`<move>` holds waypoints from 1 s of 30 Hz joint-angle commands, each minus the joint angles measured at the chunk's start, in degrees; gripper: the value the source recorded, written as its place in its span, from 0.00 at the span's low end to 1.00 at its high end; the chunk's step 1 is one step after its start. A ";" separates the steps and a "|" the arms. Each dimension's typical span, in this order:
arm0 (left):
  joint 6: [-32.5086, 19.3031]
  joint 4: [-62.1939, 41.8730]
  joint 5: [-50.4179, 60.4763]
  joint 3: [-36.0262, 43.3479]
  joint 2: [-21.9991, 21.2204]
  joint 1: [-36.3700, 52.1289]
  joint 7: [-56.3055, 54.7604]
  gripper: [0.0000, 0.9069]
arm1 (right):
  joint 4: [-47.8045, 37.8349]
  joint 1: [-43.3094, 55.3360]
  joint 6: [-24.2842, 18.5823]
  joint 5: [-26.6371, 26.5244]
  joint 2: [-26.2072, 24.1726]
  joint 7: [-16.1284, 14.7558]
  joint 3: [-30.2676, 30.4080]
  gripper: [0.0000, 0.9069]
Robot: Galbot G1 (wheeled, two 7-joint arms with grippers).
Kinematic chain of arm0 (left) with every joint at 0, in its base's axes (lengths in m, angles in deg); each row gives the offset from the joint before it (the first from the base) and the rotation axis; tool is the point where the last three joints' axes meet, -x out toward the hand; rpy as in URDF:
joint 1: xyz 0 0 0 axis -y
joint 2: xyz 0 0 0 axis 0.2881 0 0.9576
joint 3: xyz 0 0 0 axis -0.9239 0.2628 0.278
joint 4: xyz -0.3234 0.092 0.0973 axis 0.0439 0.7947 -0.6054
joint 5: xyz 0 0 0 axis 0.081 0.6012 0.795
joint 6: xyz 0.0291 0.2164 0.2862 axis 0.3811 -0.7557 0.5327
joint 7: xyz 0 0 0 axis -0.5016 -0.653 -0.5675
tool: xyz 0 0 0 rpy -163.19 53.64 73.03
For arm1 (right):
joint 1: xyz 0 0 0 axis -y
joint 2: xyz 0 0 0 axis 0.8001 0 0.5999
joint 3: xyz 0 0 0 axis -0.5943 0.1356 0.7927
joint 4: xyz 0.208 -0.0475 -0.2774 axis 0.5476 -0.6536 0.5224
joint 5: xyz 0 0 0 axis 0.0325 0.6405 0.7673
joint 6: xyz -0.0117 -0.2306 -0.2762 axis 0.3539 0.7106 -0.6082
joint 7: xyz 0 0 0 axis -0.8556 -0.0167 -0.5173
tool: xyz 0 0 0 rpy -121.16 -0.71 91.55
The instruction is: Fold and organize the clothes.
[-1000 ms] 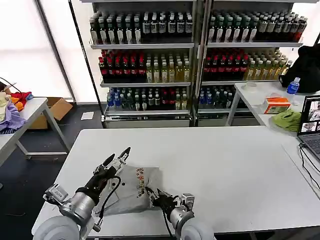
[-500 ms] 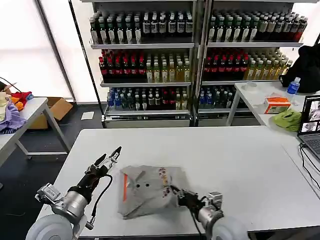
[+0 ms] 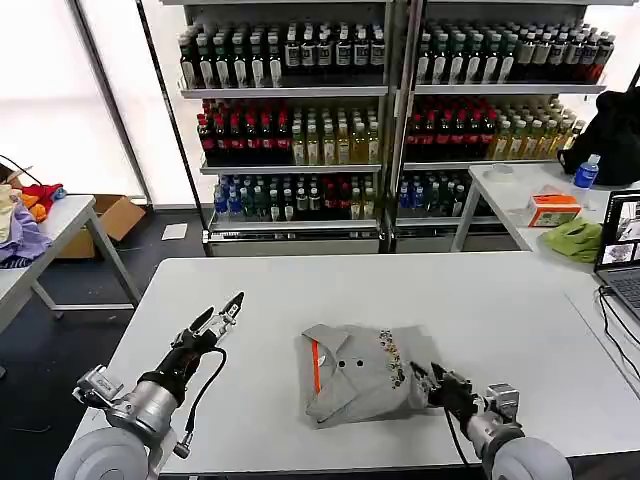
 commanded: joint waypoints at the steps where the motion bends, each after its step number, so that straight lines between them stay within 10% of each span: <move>1: 0.18 1.11 0.51 -0.10 -0.33 -0.46 -0.17 1.00 | 4.87 0.06 -10.71 8.98 3.32 6.00 -2.68 1.00; 7: 0.20 1.66 1.49 0.53 -0.90 -0.31 -0.19 1.00 | 0.67 6.39 -10.95 10.69 6.17 -0.53 10.95 1.00; 11: 0.18 2.54 1.74 -0.03 -1.50 -1.47 -0.05 1.00 | -6.88 6.66 -6.95 8.05 7.83 4.30 14.62 1.00; 14: 0.04 2.17 1.82 -0.27 -1.95 -2.32 0.33 1.00 | -9.10 3.98 -7.56 5.21 6.72 1.91 14.51 1.00; 17: -0.02 1.80 2.76 0.20 -2.45 -2.27 0.57 1.00 | -9.37 2.70 -4.29 4.91 6.75 5.91 14.11 1.00; 24: 0.04 1.21 2.87 0.63 -2.45 -1.19 0.56 1.00 | 5.71 3.13 -14.02 5.64 6.84 6.96 9.36 1.00; 30: -0.04 1.10 5.14 0.51 -4.00 -2.24 2.39 1.00 | 11.79 5.06 -19.09 10.10 3.64 0.24 -2.20 1.00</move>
